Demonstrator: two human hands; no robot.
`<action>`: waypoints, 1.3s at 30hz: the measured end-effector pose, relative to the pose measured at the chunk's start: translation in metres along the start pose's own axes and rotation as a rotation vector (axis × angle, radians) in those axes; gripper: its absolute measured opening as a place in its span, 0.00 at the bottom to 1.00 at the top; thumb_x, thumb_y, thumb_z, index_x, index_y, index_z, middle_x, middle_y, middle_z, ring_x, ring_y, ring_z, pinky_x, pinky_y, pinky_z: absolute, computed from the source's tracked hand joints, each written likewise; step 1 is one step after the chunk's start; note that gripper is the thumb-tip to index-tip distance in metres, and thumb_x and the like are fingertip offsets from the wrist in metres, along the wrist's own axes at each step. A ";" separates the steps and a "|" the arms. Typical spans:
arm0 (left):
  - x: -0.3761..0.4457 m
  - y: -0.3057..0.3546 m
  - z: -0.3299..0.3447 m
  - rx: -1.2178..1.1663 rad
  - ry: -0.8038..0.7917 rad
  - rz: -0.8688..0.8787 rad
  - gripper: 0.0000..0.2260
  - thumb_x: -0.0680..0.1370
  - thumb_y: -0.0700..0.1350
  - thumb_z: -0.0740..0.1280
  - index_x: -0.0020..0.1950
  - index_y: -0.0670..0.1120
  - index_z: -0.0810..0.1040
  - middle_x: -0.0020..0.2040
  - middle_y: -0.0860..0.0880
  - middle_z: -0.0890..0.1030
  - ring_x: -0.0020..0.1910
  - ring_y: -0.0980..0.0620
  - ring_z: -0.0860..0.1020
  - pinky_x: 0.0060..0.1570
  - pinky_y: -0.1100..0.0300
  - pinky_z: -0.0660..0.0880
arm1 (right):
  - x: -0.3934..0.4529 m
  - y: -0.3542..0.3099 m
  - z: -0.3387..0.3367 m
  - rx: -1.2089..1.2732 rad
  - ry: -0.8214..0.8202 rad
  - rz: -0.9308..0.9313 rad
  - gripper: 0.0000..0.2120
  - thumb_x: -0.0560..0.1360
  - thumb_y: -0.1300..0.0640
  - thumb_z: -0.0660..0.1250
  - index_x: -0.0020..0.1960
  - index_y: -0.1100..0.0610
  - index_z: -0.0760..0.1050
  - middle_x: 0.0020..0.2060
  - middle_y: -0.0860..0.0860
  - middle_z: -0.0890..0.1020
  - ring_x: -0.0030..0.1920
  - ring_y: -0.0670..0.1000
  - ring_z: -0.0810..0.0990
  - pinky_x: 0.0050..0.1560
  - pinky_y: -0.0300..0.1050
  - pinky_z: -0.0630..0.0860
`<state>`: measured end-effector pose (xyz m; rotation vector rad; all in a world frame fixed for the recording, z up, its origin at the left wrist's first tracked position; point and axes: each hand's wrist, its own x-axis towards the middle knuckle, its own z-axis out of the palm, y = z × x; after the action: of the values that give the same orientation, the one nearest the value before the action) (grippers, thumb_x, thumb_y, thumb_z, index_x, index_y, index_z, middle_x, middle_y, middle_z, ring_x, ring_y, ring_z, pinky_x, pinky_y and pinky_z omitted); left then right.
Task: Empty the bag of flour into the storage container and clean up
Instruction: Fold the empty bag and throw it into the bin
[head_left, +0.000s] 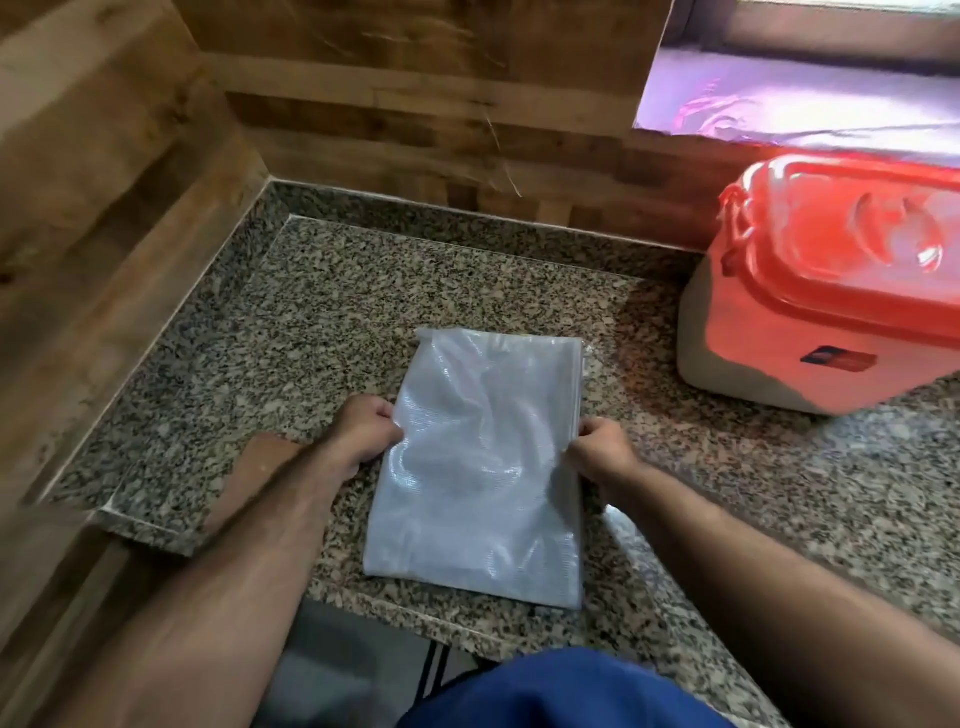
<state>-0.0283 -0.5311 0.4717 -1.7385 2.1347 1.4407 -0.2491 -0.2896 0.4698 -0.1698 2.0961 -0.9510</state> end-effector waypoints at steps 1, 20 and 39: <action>0.003 -0.001 -0.004 -0.029 -0.035 0.002 0.09 0.71 0.31 0.74 0.46 0.42 0.86 0.44 0.44 0.89 0.47 0.44 0.87 0.49 0.52 0.83 | 0.002 -0.002 -0.006 0.035 -0.030 0.023 0.10 0.68 0.70 0.73 0.46 0.60 0.84 0.41 0.59 0.88 0.38 0.58 0.87 0.35 0.49 0.85; 0.016 -0.033 -0.021 0.102 -0.156 0.430 0.18 0.73 0.24 0.69 0.38 0.46 0.88 0.51 0.56 0.88 0.56 0.59 0.84 0.63 0.51 0.81 | 0.029 0.027 -0.044 -0.807 0.134 -0.808 0.15 0.70 0.68 0.78 0.47 0.48 0.90 0.52 0.47 0.90 0.50 0.55 0.85 0.53 0.51 0.82; -0.037 0.092 0.087 0.745 -0.367 0.476 0.16 0.72 0.46 0.82 0.54 0.50 0.78 0.51 0.51 0.81 0.51 0.50 0.81 0.56 0.50 0.83 | -0.021 0.012 -0.038 -1.034 0.090 -0.600 0.19 0.84 0.52 0.66 0.74 0.42 0.79 0.80 0.46 0.73 0.73 0.54 0.73 0.73 0.55 0.74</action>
<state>-0.1298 -0.4518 0.4988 -0.6912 2.4772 0.7367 -0.2608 -0.2507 0.4897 -1.3452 2.4775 -0.0694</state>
